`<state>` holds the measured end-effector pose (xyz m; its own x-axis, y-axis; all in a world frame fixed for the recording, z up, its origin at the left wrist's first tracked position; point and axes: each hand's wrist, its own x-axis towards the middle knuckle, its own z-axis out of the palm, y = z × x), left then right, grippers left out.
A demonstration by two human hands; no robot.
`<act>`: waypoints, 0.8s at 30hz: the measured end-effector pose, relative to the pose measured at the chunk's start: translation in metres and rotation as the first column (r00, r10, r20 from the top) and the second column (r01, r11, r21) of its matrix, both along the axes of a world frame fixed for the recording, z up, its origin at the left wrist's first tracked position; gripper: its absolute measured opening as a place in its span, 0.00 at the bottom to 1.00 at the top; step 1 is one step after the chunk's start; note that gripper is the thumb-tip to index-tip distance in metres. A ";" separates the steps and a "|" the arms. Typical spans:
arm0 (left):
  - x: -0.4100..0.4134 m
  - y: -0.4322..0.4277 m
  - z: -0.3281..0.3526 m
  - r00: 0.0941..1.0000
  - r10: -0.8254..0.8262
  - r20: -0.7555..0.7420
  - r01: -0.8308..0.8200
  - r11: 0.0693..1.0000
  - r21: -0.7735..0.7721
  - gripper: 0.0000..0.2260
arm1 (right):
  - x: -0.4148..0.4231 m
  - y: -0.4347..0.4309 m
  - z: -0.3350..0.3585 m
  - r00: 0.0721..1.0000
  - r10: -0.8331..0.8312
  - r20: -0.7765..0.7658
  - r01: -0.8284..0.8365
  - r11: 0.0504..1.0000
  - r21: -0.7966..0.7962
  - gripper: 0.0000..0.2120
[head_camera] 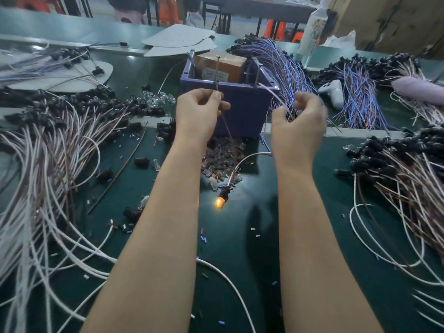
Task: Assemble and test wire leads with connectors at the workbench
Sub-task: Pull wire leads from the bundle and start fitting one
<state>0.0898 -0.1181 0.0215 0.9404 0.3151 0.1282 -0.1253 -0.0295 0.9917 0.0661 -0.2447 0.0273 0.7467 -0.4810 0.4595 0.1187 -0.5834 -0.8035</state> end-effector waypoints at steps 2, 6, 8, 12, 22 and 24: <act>-0.003 -0.001 0.003 0.998 -0.059 -0.002 0.059 0.998 0.019 0.06 | -0.006 -0.002 0.011 0.997 0.031 0.074 -0.027 0.998 -0.049 0.08; -0.016 -0.013 0.009 0.951 -0.285 -0.117 0.307 0.904 0.297 0.11 | -0.021 -0.002 0.016 0.930 0.198 -0.310 -0.297 0.901 -0.316 0.09; -0.023 -0.016 0.006 0.939 -0.288 -0.187 0.343 0.810 0.475 0.13 | -0.030 -0.004 0.013 0.893 0.161 -0.419 -0.329 0.870 -0.367 0.11; -0.035 -0.006 -0.004 0.942 -0.154 -0.297 0.310 0.735 0.602 0.09 | -0.043 0.001 -0.005 0.683 0.134 -0.718 -0.539 0.756 -0.371 0.14; -0.055 0.009 0.002 0.939 -0.140 -0.314 0.311 0.736 0.601 0.15 | -0.049 0.003 -0.029 0.877 0.229 -0.422 -0.341 0.916 -0.211 0.09; -0.059 0.009 0.007 0.965 -0.156 -0.212 0.244 0.836 0.492 0.19 | -0.048 -0.005 -0.015 0.952 0.190 -0.241 -0.218 0.971 -0.095 0.07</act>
<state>0.0310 -0.1091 0.0286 0.9968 0.0488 0.0636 -0.0284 -0.5270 0.8494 0.0179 -0.2496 0.0119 0.9146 -0.2597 0.3101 0.0669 -0.6591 -0.7491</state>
